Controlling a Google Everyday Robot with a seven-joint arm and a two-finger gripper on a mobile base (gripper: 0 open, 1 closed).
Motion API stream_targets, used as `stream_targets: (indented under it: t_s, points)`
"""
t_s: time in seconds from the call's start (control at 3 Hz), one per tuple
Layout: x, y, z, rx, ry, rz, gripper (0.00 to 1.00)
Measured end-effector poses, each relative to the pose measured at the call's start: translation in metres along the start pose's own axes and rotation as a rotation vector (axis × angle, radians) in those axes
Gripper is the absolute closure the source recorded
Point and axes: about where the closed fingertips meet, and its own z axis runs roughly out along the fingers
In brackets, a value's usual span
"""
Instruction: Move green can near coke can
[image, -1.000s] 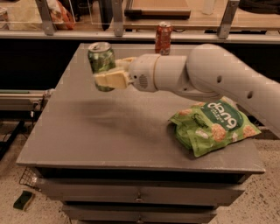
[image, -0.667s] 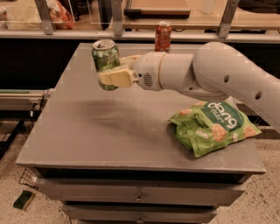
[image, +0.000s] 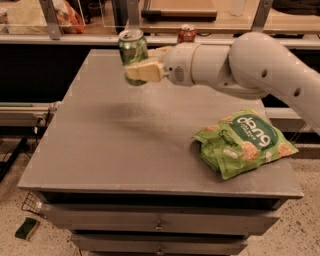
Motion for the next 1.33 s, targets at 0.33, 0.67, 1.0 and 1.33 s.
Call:
stream_targets:
  t_s: [0.33, 0.67, 1.0, 1.33]
  points:
    - [-0.010, -0.078, -0.003, 0.077, -0.001, -0.065, 1.00]
    - [-0.026, -0.161, -0.026, 0.209, 0.010, -0.120, 1.00]
    - [-0.038, -0.224, -0.068, 0.354, 0.010, -0.136, 1.00]
    - [-0.021, -0.256, -0.088, 0.432, 0.026, -0.111, 1.00]
